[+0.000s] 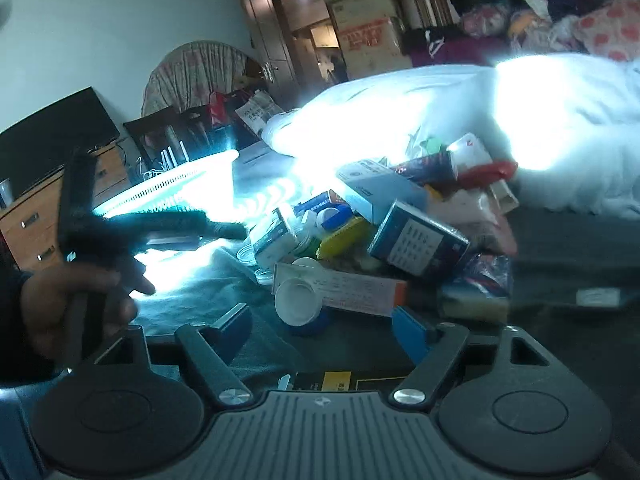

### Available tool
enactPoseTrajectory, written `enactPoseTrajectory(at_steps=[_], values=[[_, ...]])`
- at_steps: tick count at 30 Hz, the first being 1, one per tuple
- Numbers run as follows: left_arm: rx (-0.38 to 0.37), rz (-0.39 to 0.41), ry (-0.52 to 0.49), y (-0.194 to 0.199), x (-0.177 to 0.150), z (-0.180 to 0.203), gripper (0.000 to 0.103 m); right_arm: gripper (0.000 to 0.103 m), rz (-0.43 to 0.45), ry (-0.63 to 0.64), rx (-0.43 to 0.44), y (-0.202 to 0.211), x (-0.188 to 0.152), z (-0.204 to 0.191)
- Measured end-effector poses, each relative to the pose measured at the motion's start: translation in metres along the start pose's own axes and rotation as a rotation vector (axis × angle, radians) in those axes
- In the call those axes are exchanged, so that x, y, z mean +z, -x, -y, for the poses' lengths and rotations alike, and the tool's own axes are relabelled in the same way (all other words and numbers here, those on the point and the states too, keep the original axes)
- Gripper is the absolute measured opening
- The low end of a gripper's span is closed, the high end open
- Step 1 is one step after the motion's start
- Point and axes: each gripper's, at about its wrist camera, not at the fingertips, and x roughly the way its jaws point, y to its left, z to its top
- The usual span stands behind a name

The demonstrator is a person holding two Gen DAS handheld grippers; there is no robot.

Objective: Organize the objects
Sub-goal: 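Grasp the black box with the right tool while the left tool grasps a dark blue box, then carry the black box and dark blue box over the basket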

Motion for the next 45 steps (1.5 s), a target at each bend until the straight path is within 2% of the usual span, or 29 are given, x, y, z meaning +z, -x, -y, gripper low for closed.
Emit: enactPoseTrajectory(at_steps=[2, 5, 8, 11, 14, 22, 24, 26, 28, 31, 32, 34, 36, 38, 42, 45], values=[[0.014, -0.017, 0.024, -0.016, 0.005, 0.007, 0.103, 0.082, -0.003, -0.013, -0.012, 0.003, -0.003, 0.003], [0.094, -0.003, 0.064, -0.033, 0.006, 0.017, 0.103, 0.082, -0.013, -0.045, -0.03, 0.002, -0.009, 0.01], [0.099, -0.046, 0.12, -0.049, 0.002, 0.019, 0.103, 0.082, -0.019, -0.039, -0.027, -0.001, -0.01, 0.01], [0.116, -0.066, 0.13, -0.062, 0.0, 0.018, 0.102, 0.082, -0.019, 0.019, -0.019, -0.001, -0.009, 0.003], [0.131, -0.054, 0.105, -0.066, 0.001, 0.015, 0.083, 0.082, -0.03, 0.06, -0.021, -0.004, -0.011, -0.001], [0.072, -0.02, -0.045, -0.033, 0.001, 0.007, 0.08, 0.079, -0.048, 0.086, -0.004, -0.006, -0.008, -0.004], [0.048, -0.018, -0.051, -0.021, -0.001, 0.005, 0.081, 0.08, -0.085, 0.152, 0.015, -0.006, -0.001, -0.01], [0.041, -0.007, -0.041, -0.009, -0.004, 0.004, 0.081, 0.087, -0.168, 0.225, 0.038, -0.009, 0.008, -0.018], [0.039, -0.002, -0.019, 0.001, -0.008, 0.003, 0.081, 0.09, -0.203, 0.223, -0.036, -0.01, 0.014, -0.022], [0.043, 0.002, -0.005, 0.009, -0.014, 0.003, 0.081, 0.098, -0.161, 0.035, -0.135, -0.004, 0.015, -0.017], [0.041, 0.0, -0.005, 0.011, -0.015, 0.004, 0.081, 0.098, -0.161, 0.015, -0.178, -0.005, 0.011, -0.02], [0.034, -0.003, -0.007, 0.014, -0.016, 0.005, 0.081, 0.098, -0.175, 0.019, -0.243, -0.009, 0.0, -0.028], [0.027, -0.003, -0.013, 0.017, -0.017, 0.006, 0.081, 0.099, -0.196, 0.019, -0.255, -0.013, -0.01, -0.034], [0.016, -0.001, -0.016, 0.02, -0.017, 0.009, 0.081, 0.102, -0.198, 0.076, -0.303, -0.018, -0.018, -0.042], [-0.002, -0.006, -0.012, 0.023, -0.02, 0.011, 0.081, 0.102, -0.19, 0.164, -0.412, -0.031, -0.026, -0.044], [-0.012, -0.01, -0.013, 0.024, -0.021, 0.013, 0.082, 0.102, -0.195, 0.149, -0.42, -0.037, -0.028, -0.037]])
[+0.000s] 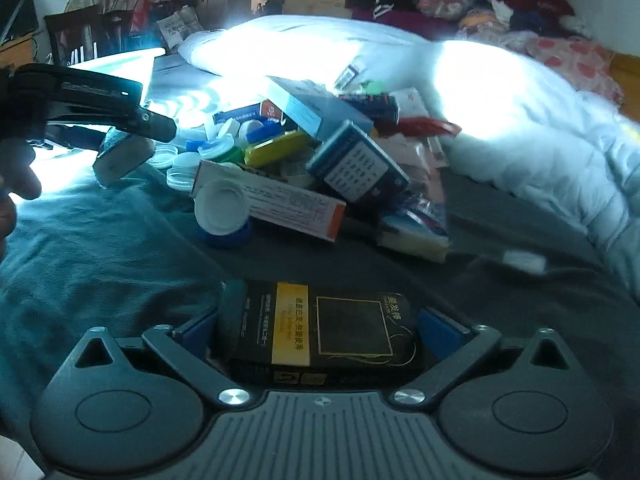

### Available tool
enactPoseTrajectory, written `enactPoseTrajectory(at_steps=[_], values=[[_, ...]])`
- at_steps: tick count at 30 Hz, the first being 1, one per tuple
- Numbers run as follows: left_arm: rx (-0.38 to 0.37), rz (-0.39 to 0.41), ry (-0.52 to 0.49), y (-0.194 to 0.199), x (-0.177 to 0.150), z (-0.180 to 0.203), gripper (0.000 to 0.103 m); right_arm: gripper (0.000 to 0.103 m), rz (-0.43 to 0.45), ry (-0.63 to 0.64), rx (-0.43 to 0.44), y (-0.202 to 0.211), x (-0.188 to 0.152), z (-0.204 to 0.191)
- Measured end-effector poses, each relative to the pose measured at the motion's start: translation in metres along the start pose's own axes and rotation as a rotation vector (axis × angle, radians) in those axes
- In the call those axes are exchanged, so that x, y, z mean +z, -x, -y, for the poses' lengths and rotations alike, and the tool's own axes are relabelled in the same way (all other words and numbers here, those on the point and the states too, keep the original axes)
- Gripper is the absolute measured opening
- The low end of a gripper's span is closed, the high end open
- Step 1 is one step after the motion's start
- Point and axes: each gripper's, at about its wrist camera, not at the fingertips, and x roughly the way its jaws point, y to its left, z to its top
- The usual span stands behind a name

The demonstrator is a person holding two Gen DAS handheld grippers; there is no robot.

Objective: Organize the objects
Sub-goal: 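Carry the black box and dark blue box over the basket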

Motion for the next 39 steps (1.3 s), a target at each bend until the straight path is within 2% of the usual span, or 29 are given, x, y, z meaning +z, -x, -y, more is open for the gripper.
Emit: enactPoseTrajectory(at_steps=[2, 3, 6, 9, 12, 16, 20, 23, 27, 30, 35, 39], values=[[-0.003, 0.001, 0.003, 0.001, 0.0, 0.001, 0.082, 0.103, -0.012, 0.003, 0.005, -0.005, -0.001, 0.001], [-0.005, 0.003, 0.004, 0.001, 0.001, 0.001, 0.082, 0.099, -0.024, -0.004, 0.014, -0.008, -0.003, 0.002], [-0.01, 0.018, 0.003, 0.006, 0.005, 0.001, 0.082, 0.097, -0.006, -0.042, 0.048, -0.003, -0.004, 0.009], [-0.012, 0.04, 0.006, 0.014, 0.01, -0.002, 0.082, 0.097, 0.049, -0.042, 0.044, 0.006, 0.002, 0.009], [-0.001, 0.096, 0.014, 0.028, 0.026, -0.009, 0.082, 0.097, 0.149, -0.028, 0.034, 0.023, 0.021, 0.009], [0.054, 0.206, 0.058, 0.054, 0.069, -0.036, 0.082, 0.097, 0.287, 0.018, 0.072, 0.034, 0.082, -0.003], [0.178, 0.33, 0.083, 0.087, 0.113, -0.079, 0.083, 0.097, 0.427, 0.078, 0.173, 0.041, 0.161, -0.037], [0.285, 0.359, 0.097, 0.104, 0.138, -0.118, 0.083, 0.097, 0.493, 0.133, 0.273, 0.04, 0.215, -0.078], [0.403, 0.313, 0.143, 0.11, 0.152, -0.171, 0.083, 0.097, 0.469, 0.176, 0.414, 0.016, 0.265, -0.138], [0.45, 0.255, 0.171, 0.106, 0.153, -0.201, 0.083, 0.097, 0.416, 0.184, 0.488, -0.007, 0.285, -0.18], [0.465, 0.178, 0.186, 0.093, 0.152, -0.222, 0.083, 0.097, 0.3, 0.172, 0.552, -0.041, 0.3, -0.228], [0.462, 0.167, 0.198, 0.091, 0.152, -0.229, 0.083, 0.097, 0.28, 0.18, 0.545, -0.047, 0.303, -0.248]])
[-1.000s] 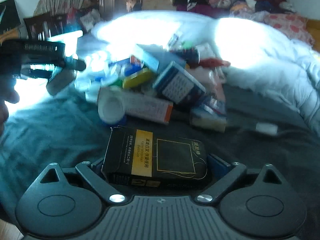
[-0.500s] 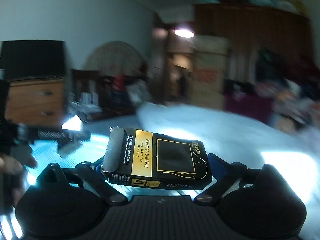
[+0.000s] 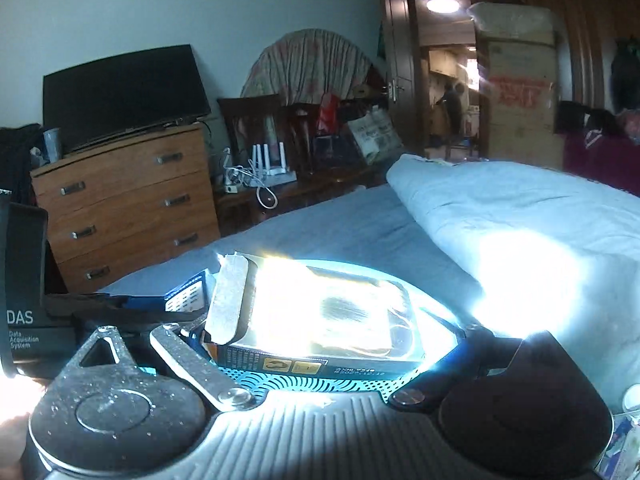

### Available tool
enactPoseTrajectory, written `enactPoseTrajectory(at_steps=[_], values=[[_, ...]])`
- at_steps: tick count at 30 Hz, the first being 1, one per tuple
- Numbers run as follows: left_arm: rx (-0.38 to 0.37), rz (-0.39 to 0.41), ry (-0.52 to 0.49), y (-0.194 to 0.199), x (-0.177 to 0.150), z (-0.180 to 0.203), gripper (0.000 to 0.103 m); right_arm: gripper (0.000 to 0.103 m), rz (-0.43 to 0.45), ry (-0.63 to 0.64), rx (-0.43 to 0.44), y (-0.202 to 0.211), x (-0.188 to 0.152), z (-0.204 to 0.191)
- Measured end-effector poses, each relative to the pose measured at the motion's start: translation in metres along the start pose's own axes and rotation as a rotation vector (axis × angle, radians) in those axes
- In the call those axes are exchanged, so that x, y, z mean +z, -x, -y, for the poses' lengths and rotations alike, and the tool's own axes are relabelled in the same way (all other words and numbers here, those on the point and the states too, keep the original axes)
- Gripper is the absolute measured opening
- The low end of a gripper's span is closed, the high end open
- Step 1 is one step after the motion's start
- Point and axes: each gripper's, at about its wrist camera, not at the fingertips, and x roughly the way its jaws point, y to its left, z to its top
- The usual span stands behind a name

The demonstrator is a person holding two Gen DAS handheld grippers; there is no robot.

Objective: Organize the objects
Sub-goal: 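Carry the black box and dark blue box over the basket, then open both tools to drop the boxes into the basket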

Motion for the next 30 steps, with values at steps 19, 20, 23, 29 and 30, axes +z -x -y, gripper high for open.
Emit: enactPoseTrajectory(at_steps=[19, 20, 23, 29, 30], values=[[0.027, 0.033, 0.013, 0.001, -0.001, -0.004, 0.102, 0.102, 0.029, -0.024, -0.057, -0.003, -0.002, 0.012], [0.028, 0.034, 0.012, 0.002, -0.001, -0.004, 0.103, 0.103, 0.033, -0.025, -0.056, -0.002, -0.002, 0.012], [0.034, 0.033, 0.01, 0.004, 0.0, -0.002, 0.103, 0.103, 0.048, -0.028, -0.05, 0.008, -0.003, 0.012], [-0.012, 0.071, -0.001, 0.025, 0.0, 0.013, 0.103, 0.103, 0.152, -0.043, -0.052, 0.066, -0.024, 0.014], [-0.039, 0.08, -0.006, 0.032, -0.001, 0.02, 0.103, 0.103, 0.167, -0.05, -0.059, 0.082, -0.034, 0.017]])
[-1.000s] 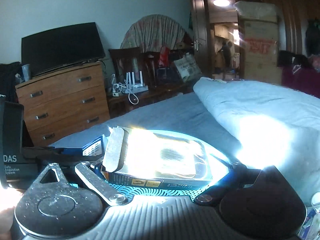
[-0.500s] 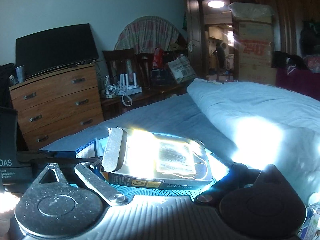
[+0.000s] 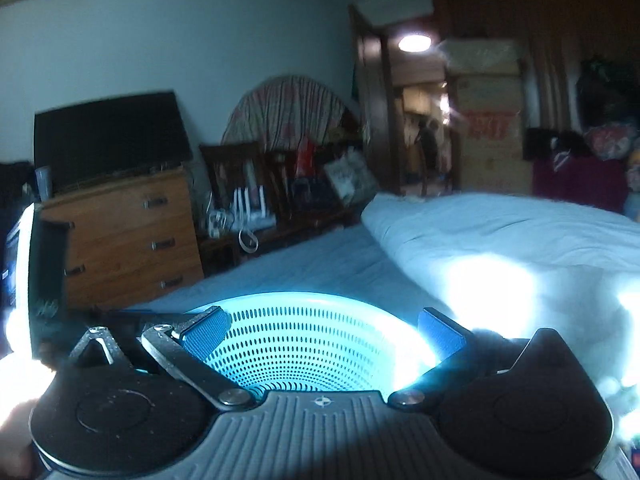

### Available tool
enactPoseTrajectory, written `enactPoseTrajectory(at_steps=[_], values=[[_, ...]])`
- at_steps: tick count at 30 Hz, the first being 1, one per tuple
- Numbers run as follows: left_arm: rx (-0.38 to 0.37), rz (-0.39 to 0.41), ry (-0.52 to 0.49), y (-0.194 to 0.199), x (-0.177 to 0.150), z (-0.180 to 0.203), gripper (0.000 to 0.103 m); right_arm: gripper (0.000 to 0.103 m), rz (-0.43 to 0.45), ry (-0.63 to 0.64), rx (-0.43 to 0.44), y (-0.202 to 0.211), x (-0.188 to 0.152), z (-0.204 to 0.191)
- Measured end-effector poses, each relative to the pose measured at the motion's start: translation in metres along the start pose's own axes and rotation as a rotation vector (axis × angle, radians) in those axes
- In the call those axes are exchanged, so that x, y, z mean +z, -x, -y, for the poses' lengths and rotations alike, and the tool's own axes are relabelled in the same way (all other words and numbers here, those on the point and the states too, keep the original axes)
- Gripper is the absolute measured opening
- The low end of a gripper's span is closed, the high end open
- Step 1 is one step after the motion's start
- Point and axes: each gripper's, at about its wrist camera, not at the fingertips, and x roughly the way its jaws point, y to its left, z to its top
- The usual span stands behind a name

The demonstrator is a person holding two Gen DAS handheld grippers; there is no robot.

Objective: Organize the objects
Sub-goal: 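Open both tools to drop the boxes into the basket, then move both open tools back over the pile of items, then grasp a white cap with the right tool while the left tool grasps a slim white box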

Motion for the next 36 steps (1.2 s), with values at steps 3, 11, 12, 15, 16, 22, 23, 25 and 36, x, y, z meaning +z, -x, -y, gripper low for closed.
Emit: enactPoseTrajectory(at_steps=[3, 11, 12, 15, 16, 22, 23, 25, 36], values=[[-0.102, 0.04, -0.036, 0.024, -0.005, 0.029, 0.103, 0.103, 0.026, -0.013, -0.059, 0.058, -0.04, 0.015], [-0.385, -0.032, -0.149, 0.055, -0.06, 0.115, 0.103, 0.103, -0.231, -0.123, -0.303, 0.182, -0.184, 0.072], [-0.4, -0.052, -0.171, 0.055, -0.071, 0.123, 0.103, 0.103, -0.256, -0.131, -0.327, 0.194, -0.197, 0.076], [-0.428, -0.123, -0.216, 0.053, -0.103, 0.139, 0.103, 0.101, -0.301, -0.153, -0.39, 0.221, -0.22, 0.09], [-0.431, -0.145, -0.222, 0.052, -0.113, 0.141, 0.103, 0.1, -0.301, -0.169, -0.404, 0.226, -0.223, 0.096], [-0.401, -0.214, -0.261, 0.048, -0.147, 0.147, 0.103, 0.086, -0.265, -0.153, -0.363, 0.197, -0.215, 0.099], [-0.398, -0.217, -0.273, 0.048, -0.149, 0.149, 0.103, 0.086, -0.257, -0.12, -0.357, 0.184, -0.212, 0.095], [-0.394, -0.223, -0.291, 0.051, -0.152, 0.156, 0.103, 0.085, -0.254, -0.058, -0.355, 0.158, -0.203, 0.088], [-0.435, -0.205, -0.372, 0.054, -0.161, 0.178, 0.103, 0.042, -0.291, -0.039, -0.338, 0.127, -0.205, 0.096]])
